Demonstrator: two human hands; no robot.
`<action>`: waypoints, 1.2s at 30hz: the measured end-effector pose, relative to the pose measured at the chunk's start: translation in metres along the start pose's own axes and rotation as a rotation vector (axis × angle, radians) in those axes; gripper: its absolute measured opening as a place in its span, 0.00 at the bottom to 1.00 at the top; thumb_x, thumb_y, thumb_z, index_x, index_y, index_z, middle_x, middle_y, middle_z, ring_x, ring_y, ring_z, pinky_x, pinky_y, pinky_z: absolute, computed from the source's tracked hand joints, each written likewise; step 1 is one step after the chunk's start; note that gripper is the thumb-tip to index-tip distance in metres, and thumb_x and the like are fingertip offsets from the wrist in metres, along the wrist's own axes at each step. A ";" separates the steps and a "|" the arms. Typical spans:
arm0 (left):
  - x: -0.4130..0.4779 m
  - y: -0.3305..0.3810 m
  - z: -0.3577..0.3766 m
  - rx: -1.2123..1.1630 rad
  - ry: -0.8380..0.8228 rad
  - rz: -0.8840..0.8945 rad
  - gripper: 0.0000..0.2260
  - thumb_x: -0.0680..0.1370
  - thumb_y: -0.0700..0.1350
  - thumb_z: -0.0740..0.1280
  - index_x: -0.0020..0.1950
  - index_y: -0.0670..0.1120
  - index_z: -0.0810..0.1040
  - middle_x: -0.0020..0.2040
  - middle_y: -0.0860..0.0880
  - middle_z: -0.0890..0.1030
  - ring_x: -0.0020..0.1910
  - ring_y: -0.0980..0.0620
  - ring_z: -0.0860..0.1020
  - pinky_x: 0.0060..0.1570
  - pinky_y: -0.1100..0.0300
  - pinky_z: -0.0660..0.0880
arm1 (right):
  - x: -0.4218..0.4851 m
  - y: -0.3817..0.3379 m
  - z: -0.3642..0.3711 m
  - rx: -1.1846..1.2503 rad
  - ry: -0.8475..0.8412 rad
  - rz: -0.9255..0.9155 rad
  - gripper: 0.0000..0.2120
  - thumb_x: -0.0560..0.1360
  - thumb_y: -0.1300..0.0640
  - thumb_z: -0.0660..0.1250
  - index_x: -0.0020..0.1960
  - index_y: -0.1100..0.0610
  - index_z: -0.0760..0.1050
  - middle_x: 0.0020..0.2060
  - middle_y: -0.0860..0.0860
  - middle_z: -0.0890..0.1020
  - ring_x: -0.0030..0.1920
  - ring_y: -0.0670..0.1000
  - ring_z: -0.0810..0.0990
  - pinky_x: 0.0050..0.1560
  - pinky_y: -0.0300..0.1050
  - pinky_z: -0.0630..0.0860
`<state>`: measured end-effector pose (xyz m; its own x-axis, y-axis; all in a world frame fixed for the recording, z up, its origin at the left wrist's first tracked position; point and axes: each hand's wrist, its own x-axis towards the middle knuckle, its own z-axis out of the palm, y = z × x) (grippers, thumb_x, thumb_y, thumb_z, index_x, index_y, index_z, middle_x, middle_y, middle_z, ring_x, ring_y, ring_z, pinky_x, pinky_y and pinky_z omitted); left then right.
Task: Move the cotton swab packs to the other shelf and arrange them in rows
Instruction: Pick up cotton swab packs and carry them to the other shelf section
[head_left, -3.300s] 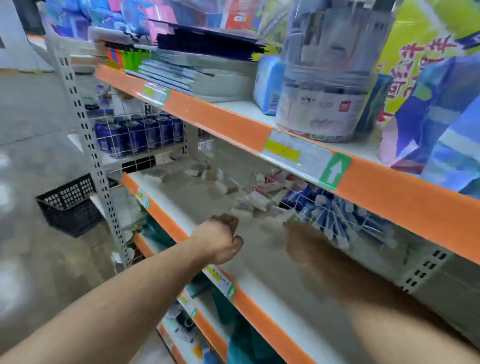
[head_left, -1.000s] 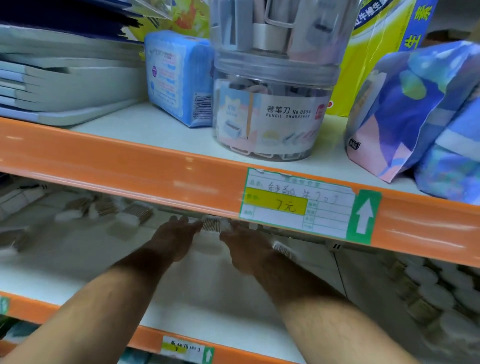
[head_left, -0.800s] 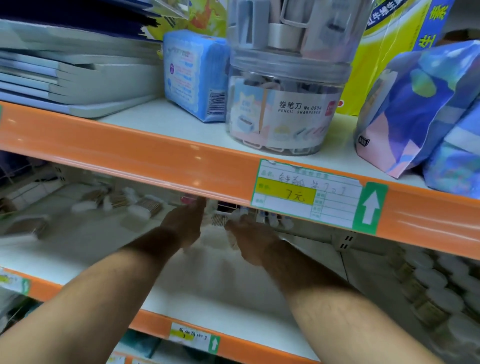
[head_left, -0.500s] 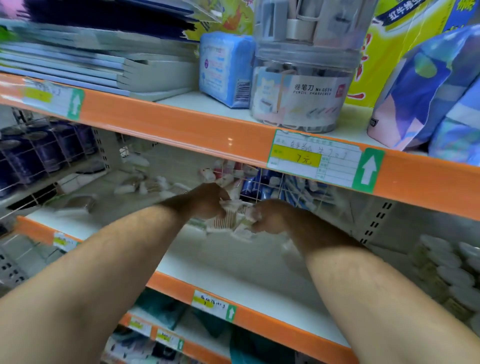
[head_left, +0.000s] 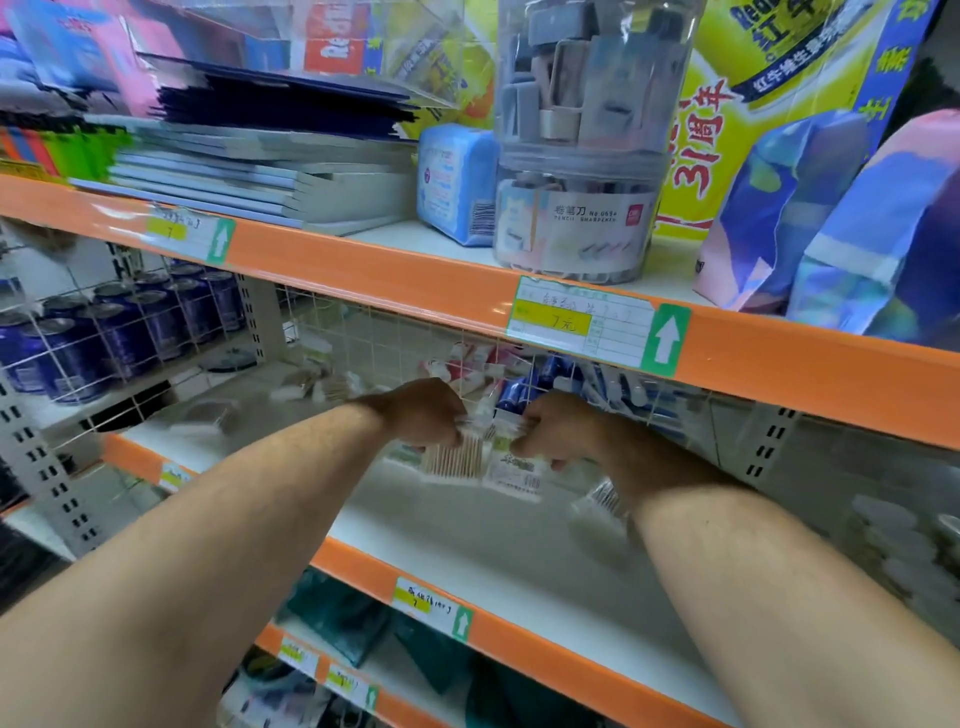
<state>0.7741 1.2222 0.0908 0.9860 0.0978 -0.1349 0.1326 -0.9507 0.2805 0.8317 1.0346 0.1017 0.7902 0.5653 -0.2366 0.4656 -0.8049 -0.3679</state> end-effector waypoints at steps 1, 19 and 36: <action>-0.002 0.001 0.001 0.005 -0.004 -0.002 0.03 0.75 0.44 0.71 0.42 0.48 0.80 0.36 0.52 0.79 0.35 0.54 0.80 0.29 0.64 0.75 | -0.002 0.002 -0.002 0.024 0.003 -0.002 0.11 0.75 0.55 0.70 0.50 0.63 0.78 0.47 0.58 0.82 0.45 0.56 0.85 0.46 0.52 0.83; -0.042 0.044 0.014 0.023 0.015 -0.213 0.08 0.71 0.39 0.70 0.50 0.44 0.81 0.43 0.50 0.84 0.44 0.51 0.83 0.42 0.58 0.79 | -0.029 0.032 0.000 0.031 0.057 -0.124 0.12 0.71 0.56 0.73 0.35 0.55 0.71 0.31 0.51 0.75 0.33 0.51 0.77 0.35 0.46 0.79; -0.068 0.063 0.014 0.180 -0.009 -0.022 0.11 0.76 0.54 0.68 0.40 0.48 0.78 0.39 0.50 0.78 0.41 0.50 0.77 0.42 0.59 0.73 | -0.087 0.042 -0.015 -0.058 0.105 -0.207 0.04 0.74 0.56 0.68 0.42 0.55 0.78 0.40 0.51 0.81 0.45 0.52 0.80 0.44 0.41 0.75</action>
<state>0.7143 1.1519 0.1043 0.9820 0.1172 -0.1482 0.1331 -0.9858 0.1027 0.7882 0.9493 0.1203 0.7115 0.6996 -0.0657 0.6414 -0.6848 -0.3460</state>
